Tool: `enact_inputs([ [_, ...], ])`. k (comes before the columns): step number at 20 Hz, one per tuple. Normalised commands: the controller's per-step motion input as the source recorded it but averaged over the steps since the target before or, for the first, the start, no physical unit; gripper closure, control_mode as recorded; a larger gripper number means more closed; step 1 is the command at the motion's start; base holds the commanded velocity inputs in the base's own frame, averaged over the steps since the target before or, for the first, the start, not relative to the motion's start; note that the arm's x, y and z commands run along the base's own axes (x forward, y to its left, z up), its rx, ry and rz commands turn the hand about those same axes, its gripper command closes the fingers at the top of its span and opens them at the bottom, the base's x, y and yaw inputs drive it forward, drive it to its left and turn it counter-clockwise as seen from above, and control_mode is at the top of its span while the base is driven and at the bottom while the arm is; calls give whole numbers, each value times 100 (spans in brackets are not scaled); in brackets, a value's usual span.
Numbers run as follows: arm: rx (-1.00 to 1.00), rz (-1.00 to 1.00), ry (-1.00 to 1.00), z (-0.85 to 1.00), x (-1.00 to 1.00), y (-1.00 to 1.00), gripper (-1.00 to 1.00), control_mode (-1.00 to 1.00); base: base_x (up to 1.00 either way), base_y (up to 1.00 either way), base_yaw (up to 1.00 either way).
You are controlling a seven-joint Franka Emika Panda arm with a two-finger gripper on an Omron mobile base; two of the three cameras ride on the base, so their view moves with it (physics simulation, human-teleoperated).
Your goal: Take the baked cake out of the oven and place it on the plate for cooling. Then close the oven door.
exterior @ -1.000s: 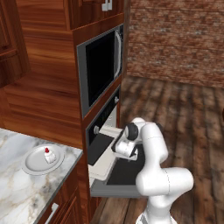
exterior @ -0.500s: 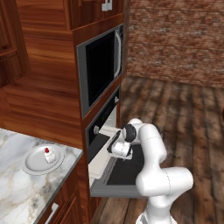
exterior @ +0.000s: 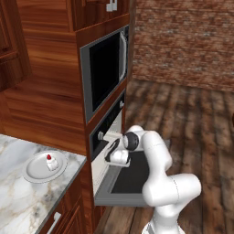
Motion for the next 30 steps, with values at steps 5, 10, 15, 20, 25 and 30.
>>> enact_inputs([
  [5,4,4,0,1,8,52,-100,-100,0,0,0],
  [10,9,4,0,6,12,30,-100,-100,0,0,0],
  [15,9,0,0,26,0,-20,-100,-100,0,0,0],
  [20,4,0,-1,35,-24,-83,-100,-100,0,0,0],
  [25,4,0,0,35,-47,-95,-100,-100,0,0,0],
  [30,9,0,-3,33,-60,-95,-100,-100,0,0,0],
])
